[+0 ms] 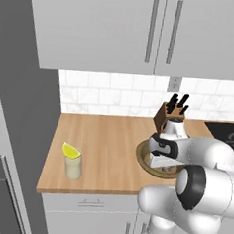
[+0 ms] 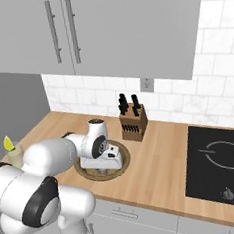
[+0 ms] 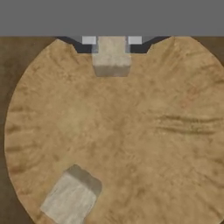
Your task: Grab a lemon wedge from the fridge and one ice cube from the ice bowl, and put them in the glass of lemonade.
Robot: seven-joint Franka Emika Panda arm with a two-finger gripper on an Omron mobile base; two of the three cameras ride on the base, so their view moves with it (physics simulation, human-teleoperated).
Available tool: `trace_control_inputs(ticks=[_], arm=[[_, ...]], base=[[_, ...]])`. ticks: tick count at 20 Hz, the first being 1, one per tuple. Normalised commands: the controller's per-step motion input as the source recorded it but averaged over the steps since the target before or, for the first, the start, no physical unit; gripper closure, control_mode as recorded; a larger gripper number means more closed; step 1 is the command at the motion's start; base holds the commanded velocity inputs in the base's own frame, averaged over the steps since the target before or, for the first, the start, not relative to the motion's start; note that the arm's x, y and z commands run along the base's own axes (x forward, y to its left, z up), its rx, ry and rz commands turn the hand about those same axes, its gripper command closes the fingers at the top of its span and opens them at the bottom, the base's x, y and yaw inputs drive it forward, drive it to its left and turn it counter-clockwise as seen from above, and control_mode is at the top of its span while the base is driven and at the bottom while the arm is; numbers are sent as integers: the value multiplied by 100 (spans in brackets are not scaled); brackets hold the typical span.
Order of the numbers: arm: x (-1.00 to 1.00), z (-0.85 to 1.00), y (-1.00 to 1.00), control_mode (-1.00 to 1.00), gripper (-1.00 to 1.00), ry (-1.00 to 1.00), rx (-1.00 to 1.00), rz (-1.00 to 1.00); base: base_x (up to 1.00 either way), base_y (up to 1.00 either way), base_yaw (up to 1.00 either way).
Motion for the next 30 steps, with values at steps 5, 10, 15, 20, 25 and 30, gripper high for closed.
trace_control_inputs(ticks=[5,10,15,20,25,30], arm=[[-28,3,0,-100,100,-11,2,0],[-15,17,0,-100,100,-19,13,0],[-2,32,0,-100,100,-20,15,0],[0,29,0,-100,100,-12,11,0],[-3,21,0,-100,100,-13,9,0],[-15,25,0,-100,100,-20,9,0]], base=[[0,0,0],[0,0,0],[0,0,0],[0,0,0],[0,0,0],[0,0,0]])
